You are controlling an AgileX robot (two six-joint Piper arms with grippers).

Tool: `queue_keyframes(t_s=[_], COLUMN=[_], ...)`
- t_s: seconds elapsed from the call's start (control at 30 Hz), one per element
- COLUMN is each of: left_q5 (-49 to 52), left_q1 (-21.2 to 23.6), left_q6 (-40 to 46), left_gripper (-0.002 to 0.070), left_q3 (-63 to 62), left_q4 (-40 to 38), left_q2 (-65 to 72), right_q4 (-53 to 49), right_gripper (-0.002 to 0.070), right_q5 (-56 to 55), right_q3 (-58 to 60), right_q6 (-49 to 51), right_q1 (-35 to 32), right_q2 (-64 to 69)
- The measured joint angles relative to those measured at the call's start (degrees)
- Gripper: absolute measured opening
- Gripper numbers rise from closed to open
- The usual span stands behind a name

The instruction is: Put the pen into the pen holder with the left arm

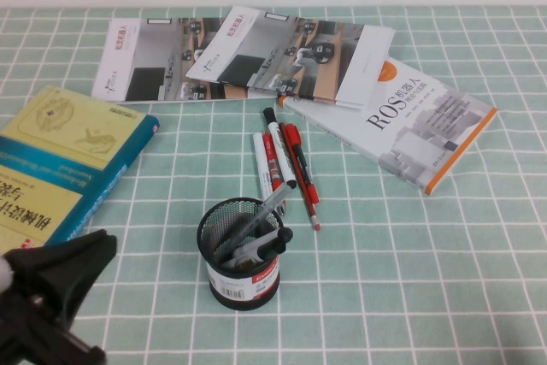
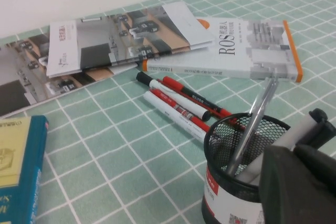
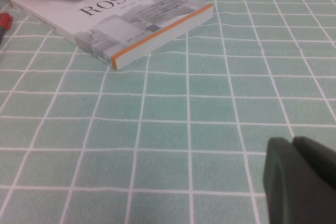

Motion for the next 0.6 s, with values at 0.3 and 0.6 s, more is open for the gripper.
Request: queue_keyframes(t_s=[0.3,0.6], left_q5=[-1.4,-2.9], left_q1=[16.9,27.7], left_q6=[5.8,11.5], left_gripper=[-0.0003,-0.0003], left_q3=[7.7,18.3], left_q4=[-7.5,-16.2], left_q2=[-16.0,-33.0], right_q4=[0.0,0.0], right_gripper=[-0.0020,-0.0020], right_q5=[0.0,0.0], right_q3=[0.0,0.0], right_q6=[0.0,0.0], right_q1=[0.0,0.0], right_q2=[0.0,0.0])
